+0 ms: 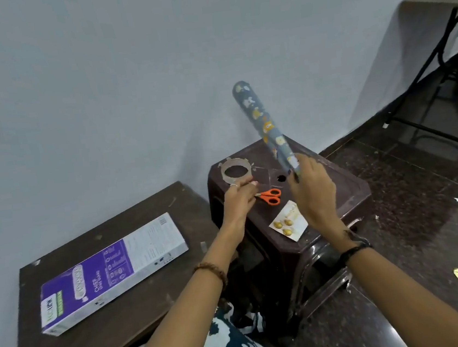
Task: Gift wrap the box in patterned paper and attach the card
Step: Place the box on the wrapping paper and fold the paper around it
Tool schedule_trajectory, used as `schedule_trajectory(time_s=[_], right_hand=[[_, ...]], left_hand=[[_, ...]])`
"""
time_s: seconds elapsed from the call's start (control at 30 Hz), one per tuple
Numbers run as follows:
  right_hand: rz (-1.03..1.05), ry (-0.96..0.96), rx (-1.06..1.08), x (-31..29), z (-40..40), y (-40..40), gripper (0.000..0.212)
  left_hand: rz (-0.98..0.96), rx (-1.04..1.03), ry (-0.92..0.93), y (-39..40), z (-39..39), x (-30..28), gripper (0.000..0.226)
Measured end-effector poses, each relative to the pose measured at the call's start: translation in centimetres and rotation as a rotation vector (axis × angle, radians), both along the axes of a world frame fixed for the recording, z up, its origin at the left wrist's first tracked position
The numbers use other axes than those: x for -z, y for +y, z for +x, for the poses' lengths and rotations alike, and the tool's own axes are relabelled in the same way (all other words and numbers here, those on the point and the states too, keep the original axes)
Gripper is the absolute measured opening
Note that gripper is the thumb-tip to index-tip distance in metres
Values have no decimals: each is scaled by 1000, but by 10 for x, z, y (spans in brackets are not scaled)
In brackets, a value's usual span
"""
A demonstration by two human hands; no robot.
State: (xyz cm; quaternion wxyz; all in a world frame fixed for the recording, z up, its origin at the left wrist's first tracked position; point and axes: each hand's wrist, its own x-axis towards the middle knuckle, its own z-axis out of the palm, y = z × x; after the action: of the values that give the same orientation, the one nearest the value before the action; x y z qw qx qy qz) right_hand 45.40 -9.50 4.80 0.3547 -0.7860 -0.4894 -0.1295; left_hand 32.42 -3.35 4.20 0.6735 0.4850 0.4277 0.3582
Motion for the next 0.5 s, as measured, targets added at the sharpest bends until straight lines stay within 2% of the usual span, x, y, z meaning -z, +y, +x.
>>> schedule_trajectory(time_s=[0.1,0.2,0.33,0.5], right_hand=[[52,-106,-190,-4,-44,-1,34],[100,-297,-375,3,-84,-1,34],[108,-416,-597,15,-124,10,36],[49,-447,-639,16,-178,40,36]], left_hand=[[-136,-136,-208,2,-39,-13,21],[-202,-278,-355,8,-88,-24,15],[-227,-468,-381,17,-161,-24,32],[-305,-681,-438,26,-232,-10,25]])
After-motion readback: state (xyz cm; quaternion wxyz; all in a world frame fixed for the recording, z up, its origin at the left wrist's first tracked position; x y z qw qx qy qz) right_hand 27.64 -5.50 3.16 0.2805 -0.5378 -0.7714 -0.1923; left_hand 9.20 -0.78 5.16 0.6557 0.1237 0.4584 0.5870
